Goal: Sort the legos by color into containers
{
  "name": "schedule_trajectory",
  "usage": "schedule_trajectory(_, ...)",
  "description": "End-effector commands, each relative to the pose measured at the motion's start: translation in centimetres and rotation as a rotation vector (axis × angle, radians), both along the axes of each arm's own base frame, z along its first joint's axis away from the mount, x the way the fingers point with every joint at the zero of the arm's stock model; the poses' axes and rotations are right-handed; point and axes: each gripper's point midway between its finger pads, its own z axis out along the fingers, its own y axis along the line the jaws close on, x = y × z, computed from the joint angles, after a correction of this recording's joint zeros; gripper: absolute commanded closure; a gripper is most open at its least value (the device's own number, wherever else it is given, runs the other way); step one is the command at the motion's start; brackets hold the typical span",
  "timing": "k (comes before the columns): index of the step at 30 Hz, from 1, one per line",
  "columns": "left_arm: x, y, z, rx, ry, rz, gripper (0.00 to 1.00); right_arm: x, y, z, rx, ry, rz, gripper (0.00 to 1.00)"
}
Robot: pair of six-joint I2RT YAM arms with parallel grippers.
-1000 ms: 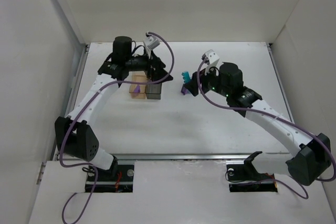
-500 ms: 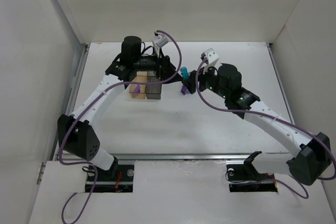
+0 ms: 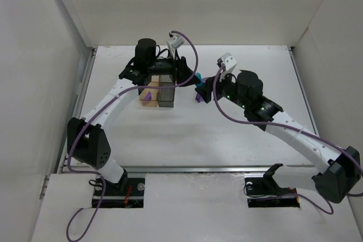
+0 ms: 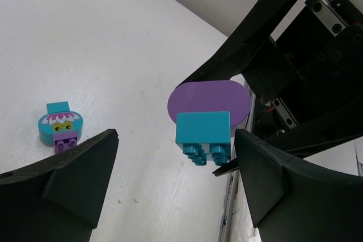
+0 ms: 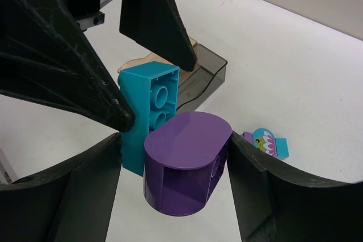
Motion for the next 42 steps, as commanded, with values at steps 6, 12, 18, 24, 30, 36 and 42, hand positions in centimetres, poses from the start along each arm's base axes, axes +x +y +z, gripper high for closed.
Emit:
schedule_trajectory(6, -0.6, -0.9, 2.6, -0.048, -0.077, -0.058, 0.33, -0.1, 1.3, 2.2, 0.044, -0.065, 0.04, 1.0)
schedule_trajectory(12, -0.7, -1.1, 2.3, -0.048, -0.077, -0.079, 0.89, 0.0, 1.6, 1.8, 0.033, -0.063, 0.052, 1.0)
schedule_trajectory(18, -0.6, -1.0, 2.2, -0.045, -0.078, -0.07, 1.0, -0.2, 1.7, 1.8, 0.034, -0.063, 0.061, 0.9)
schedule_trajectory(24, -0.2, -0.8, 2.0, -0.043, -0.089, -0.063, 1.0, -0.4, 2.1, 1.5, 0.05, -0.033, 0.078, 0.07)
schedule_trajectory(30, 1.5, 0.4, 0.4, 0.042, -0.147, 0.026, 1.0, -0.8, 1.4, 1.5, 0.025, -0.003, 0.059, 0.0)
schedule_trajectory(36, 4.0, 1.8, -1.4, 0.158, -0.254, 0.132, 1.0, -1.3, -0.8, 2.5, 0.012, 0.029, 0.024, 0.0)
schedule_trajectory(42, 5.7, 3.3, -2.1, 0.277, -0.427, 0.167, 1.0, 1.2, -5.3, 2.7, 0.153, 0.266, -0.023, 0.0)
